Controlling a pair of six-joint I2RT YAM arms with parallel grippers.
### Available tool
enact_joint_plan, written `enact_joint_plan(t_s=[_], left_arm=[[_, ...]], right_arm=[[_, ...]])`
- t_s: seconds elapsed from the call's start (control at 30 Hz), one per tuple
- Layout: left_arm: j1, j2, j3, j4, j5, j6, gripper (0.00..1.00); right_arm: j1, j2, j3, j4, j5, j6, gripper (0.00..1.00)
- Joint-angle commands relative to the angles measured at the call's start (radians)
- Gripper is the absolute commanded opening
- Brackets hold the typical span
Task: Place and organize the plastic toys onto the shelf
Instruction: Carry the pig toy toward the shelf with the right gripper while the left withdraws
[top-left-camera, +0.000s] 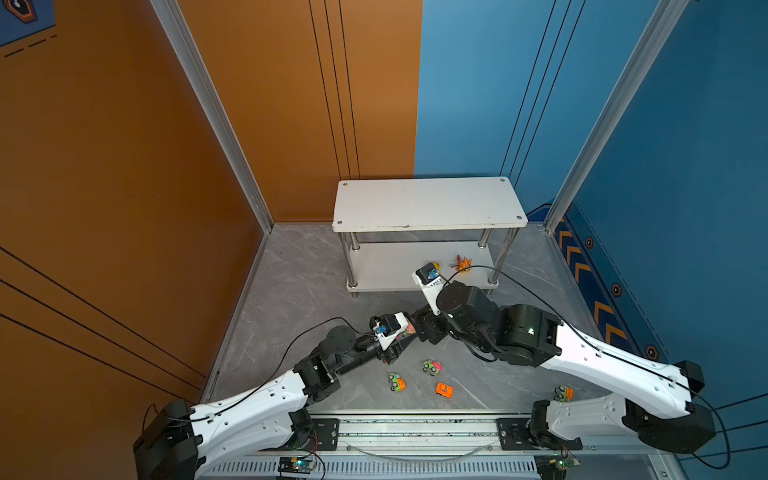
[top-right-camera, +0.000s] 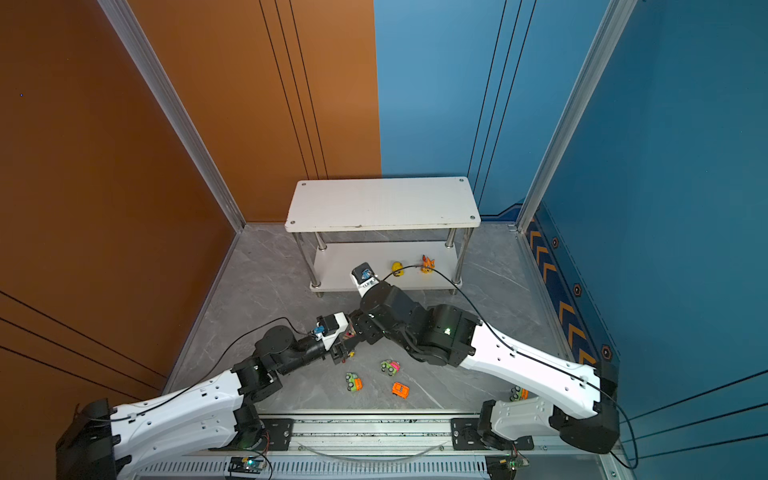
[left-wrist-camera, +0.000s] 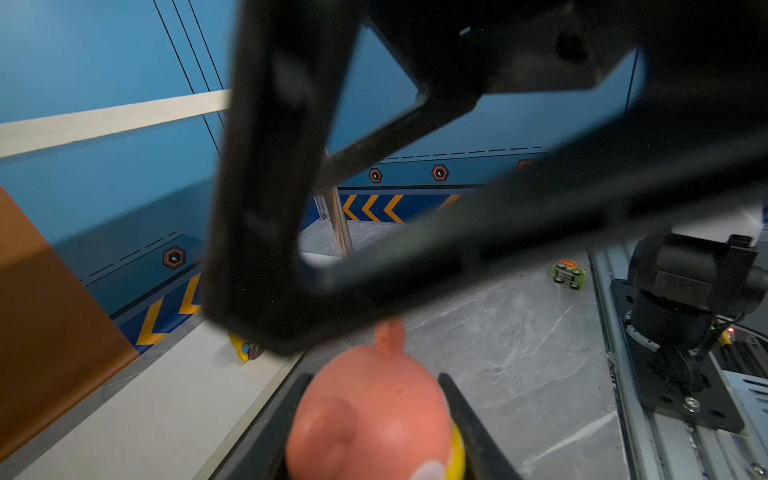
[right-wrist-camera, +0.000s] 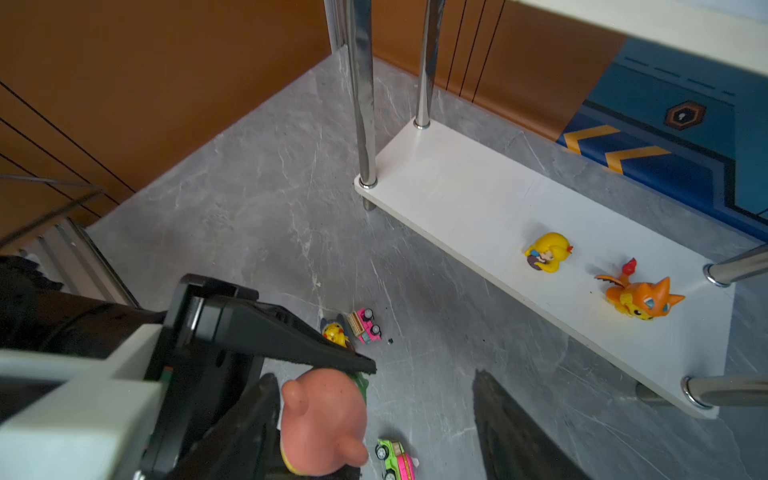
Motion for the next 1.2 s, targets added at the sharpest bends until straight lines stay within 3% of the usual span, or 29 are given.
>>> enact_joint_plan(t_s=[0.0, 0.23, 0.53, 0.97, 1.1, 1.17], left_arm=[[-0.01, 0.004, 0.0, 0.008, -0.053, 0.059, 0.0], [-0.003, 0.031, 0.004, 0.036, -0.076, 0.085, 0.0], [0.048, 0.053, -0.008, 0.122, -0.034, 0.049, 0.0], [0.064, 0.056, -0.003, 0.124, 0.019, 0.022, 0.0], [0.066, 0.059, 0.0, 0.125, 0.027, 0.024, 0.0], [0.066, 0.067, 0.005, 0.125, 0.031, 0.024, 0.0]], right_arm=[[0.016, 0.033, 0.029, -0.1, 0.02, 0.027, 0.76], [-0.013, 0.052, 0.011, -0.057, -0.085, 0.087, 0.79], [-0.192, -0.126, -0.242, 0.286, -0.452, 0.275, 0.81], [-0.183, -0.015, -0.208, 0.294, -0.455, 0.259, 0.77], [-0.183, 0.012, -0.202, 0.283, -0.426, 0.258, 0.68], [-0.184, 0.018, -0.198, 0.284, -0.411, 0.255, 0.58]])
